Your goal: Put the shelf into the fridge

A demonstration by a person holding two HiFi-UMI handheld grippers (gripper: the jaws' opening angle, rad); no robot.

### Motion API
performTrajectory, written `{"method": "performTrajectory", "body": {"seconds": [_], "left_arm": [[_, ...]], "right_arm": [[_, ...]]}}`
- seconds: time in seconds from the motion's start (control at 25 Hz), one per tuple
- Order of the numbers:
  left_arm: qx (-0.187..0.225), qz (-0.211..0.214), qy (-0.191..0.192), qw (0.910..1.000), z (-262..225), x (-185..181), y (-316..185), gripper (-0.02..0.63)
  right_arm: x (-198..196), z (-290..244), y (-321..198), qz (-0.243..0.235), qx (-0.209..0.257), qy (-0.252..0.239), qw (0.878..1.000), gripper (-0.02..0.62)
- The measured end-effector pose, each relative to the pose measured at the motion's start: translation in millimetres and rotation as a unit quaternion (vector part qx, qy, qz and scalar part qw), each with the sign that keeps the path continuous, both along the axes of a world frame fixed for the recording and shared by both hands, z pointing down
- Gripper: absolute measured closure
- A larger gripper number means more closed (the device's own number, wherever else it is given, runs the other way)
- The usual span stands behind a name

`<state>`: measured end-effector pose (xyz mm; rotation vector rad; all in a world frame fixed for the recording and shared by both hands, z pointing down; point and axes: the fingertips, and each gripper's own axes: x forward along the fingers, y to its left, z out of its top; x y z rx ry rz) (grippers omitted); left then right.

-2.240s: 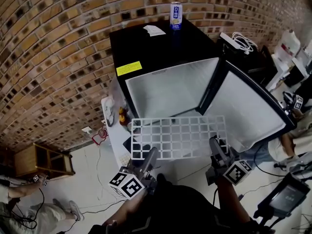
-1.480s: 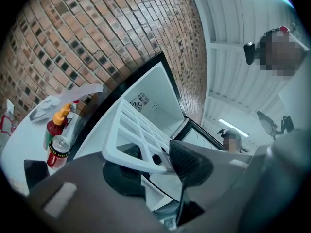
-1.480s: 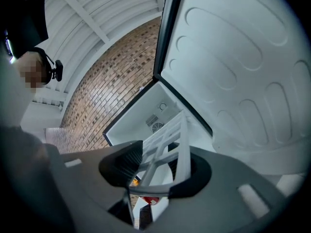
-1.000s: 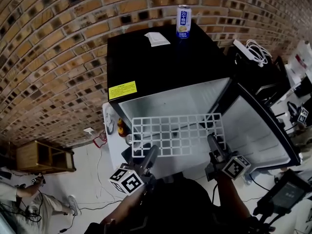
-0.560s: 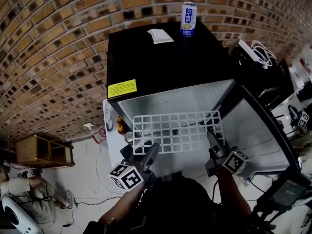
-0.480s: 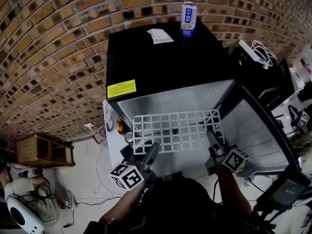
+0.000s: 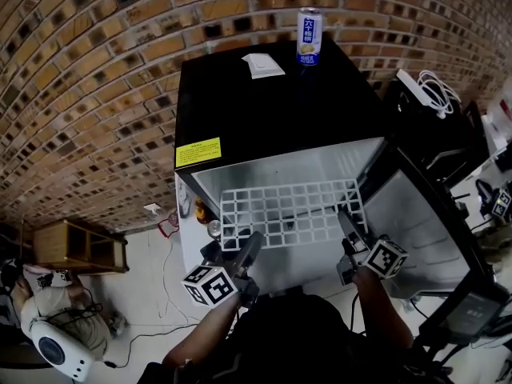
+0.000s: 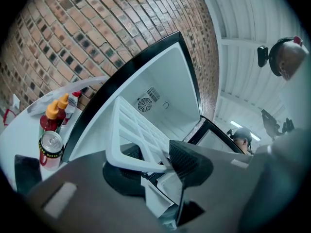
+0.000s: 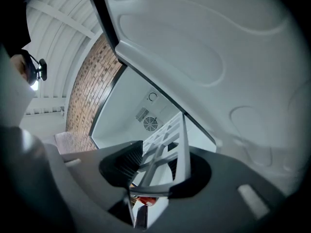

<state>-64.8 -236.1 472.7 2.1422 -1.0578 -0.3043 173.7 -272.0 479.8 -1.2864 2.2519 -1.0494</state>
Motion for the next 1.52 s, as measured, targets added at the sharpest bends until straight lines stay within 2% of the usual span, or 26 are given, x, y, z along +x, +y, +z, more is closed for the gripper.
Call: {"method": "performTrajectory", "body": {"seconds": [0.28,0.52,0.72,0.88,1.2,1.32,1.52], "left_arm": [[-0.003,-0.011,0.002,0.9999,1.3,0.7,-1.5,0.468],[-0.003,-0.022,0.006,0.9997,-1.1,0.7,-0.9,0.468],[-0.023,-0.027,0.027,0.9990,8.6,2.1,5.8,0.474],[-0.023,-0.030,0.028,0.9989,10.3,0.9,4.2,0.479],[-0.025,-0.037,0.036,0.9983,9.0,1.3,4.2,0.479],[-0.034,-0.037,0.046,0.9977,15.1,1.6,4.1,0.482],[-0.025,-0.038,0.047,0.9978,13.8,0.5,1.3,0.479]], "right_arm": [[2.6,2.6,-2.4,0.002,-0.003,-0.014,1.000,0.433],[2.1,0.6,-3.5,-0.001,-0.011,-0.008,1.000,0.436],[6.4,3.0,-3.8,-0.008,-0.008,0.006,1.000,0.437],[3.5,1.5,-4.2,-0.001,-0.011,-0.007,1.000,0.443],[6.6,-3.1,-4.7,-0.006,-0.011,0.009,1.000,0.445],[3.6,-1.6,-5.2,-0.007,-0.019,0.003,1.000,0.446],[2.8,-2.0,-10.3,-0.002,-0.014,-0.009,1.000,0.448]]}}
